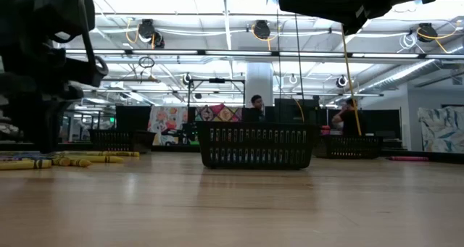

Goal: Sort crayons
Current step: Put the blue crayon into the bottom black bin

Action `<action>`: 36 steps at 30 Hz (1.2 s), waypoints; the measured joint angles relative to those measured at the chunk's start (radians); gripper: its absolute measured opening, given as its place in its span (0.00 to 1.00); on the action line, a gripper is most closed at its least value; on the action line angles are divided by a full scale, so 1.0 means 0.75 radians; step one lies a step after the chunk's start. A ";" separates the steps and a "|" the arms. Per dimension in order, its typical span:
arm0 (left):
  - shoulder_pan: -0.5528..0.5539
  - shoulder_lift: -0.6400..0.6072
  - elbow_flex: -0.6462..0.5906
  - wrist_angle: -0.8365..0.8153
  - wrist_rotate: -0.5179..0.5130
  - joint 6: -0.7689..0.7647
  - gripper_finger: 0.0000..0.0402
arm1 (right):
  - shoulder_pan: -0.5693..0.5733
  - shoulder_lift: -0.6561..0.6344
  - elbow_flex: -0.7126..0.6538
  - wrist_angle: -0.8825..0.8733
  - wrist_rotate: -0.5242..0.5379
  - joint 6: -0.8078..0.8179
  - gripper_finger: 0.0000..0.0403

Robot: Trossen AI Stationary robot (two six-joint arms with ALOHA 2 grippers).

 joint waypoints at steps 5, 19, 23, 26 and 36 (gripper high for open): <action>0.000 0.000 0.004 0.000 0.007 -0.003 0.10 | 0.000 0.000 0.000 0.000 0.000 0.000 0.00; 0.163 -0.001 0.006 -0.290 -0.197 -0.499 0.37 | 0.000 0.000 0.000 0.000 0.000 0.000 0.00; 0.258 -0.001 0.006 -0.271 -0.208 -0.441 0.39 | 0.000 0.000 0.000 0.000 0.000 0.000 0.00; 0.333 -0.002 0.006 -0.273 -0.211 -0.455 0.39 | 0.000 0.000 0.000 0.000 0.000 0.000 0.00; 0.487 -0.002 -0.059 -0.276 -0.137 -0.385 0.39 | 0.001 0.000 0.000 0.000 0.000 0.000 0.00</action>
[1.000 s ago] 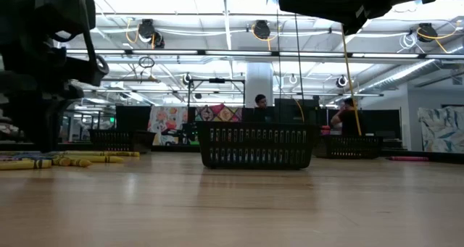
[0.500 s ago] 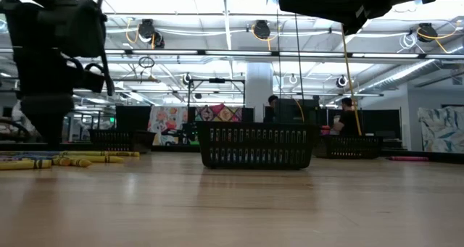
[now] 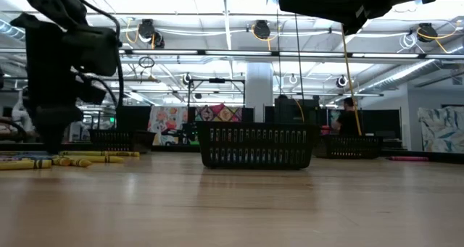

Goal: Sort crayons
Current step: Put the blue crayon into the bottom black bin

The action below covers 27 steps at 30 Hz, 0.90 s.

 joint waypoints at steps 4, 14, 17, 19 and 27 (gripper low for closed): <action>0.005 -0.002 -0.025 0.004 0.045 -0.001 0.39 | 0.000 0.000 0.000 0.000 0.000 0.000 0.00; -0.024 -0.005 -0.001 -0.016 0.169 0.058 0.39 | 0.000 0.000 0.000 0.000 0.000 0.000 0.00; -0.037 -0.017 0.020 -0.014 0.205 0.102 0.39 | 0.000 0.000 0.000 0.000 0.000 0.000 0.00; -0.045 -0.027 0.029 -0.021 0.204 0.105 0.39 | 0.000 0.000 -0.001 -0.001 0.000 0.000 0.00; -0.067 -0.050 0.019 -0.019 0.213 0.064 0.39 | 0.000 0.000 -0.001 -0.010 0.000 0.001 0.00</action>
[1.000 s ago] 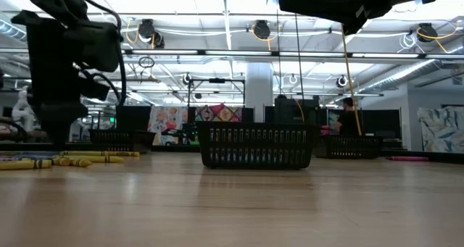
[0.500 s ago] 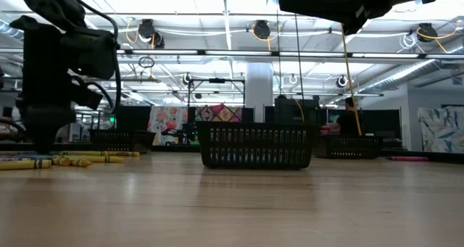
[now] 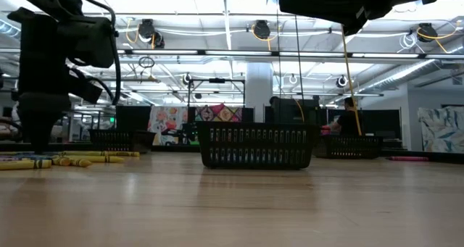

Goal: Sort crayons
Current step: Put the blue crayon into the bottom black bin

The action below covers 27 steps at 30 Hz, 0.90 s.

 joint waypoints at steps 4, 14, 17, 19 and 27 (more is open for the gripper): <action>0.001 0.001 -0.039 -0.004 -0.002 -0.039 0.39 | 0.000 0.000 0.000 0.000 0.000 0.000 0.00; 0.001 -0.001 -0.055 0.071 -0.001 -0.040 0.25 | 0.000 0.000 0.000 -0.001 0.000 0.000 0.00; 0.000 -0.001 -0.055 0.074 0.006 -0.037 0.19 | 0.000 0.000 0.000 -0.001 0.000 0.000 0.00; 0.000 0.000 -0.055 0.075 0.008 -0.037 0.15 | 0.000 0.000 0.000 0.000 0.000 0.000 0.00; -0.004 -0.008 -0.039 0.013 -0.004 -0.037 0.04 | 0.000 0.000 0.000 -0.001 0.000 0.000 0.00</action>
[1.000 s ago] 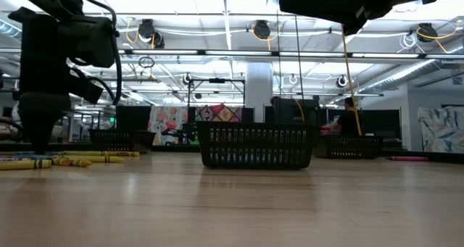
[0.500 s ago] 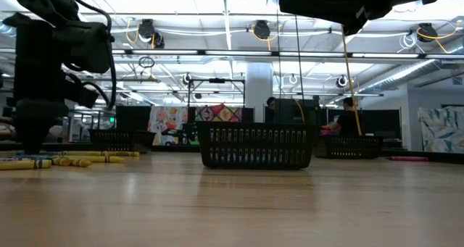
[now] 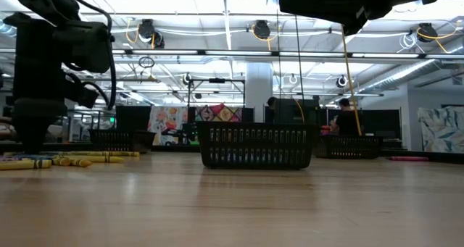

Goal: Sort crayons
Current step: Put the blue crayon into the bottom black bin

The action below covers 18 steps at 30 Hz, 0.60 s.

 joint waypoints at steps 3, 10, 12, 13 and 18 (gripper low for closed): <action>-0.026 -0.032 0.052 -0.058 -0.006 -0.005 0.01 | 0.000 0.000 0.000 0.000 0.000 0.000 0.00; -0.142 -0.159 0.194 -0.135 0.025 -0.028 0.00 | 0.009 -0.001 0.000 0.001 0.004 -0.013 0.00; -0.188 -0.191 0.228 -0.099 0.027 -0.037 0.00 | 0.025 -0.004 0.000 -0.004 0.009 -0.043 0.00; -0.214 -0.201 0.241 -0.048 0.025 -0.029 0.00 | 0.036 -0.009 0.000 -0.007 0.009 -0.058 0.00; -0.333 -0.195 0.233 0.481 -0.015 0.186 0.00 | 0.110 -0.045 0.000 -0.012 0.133 -0.137 0.00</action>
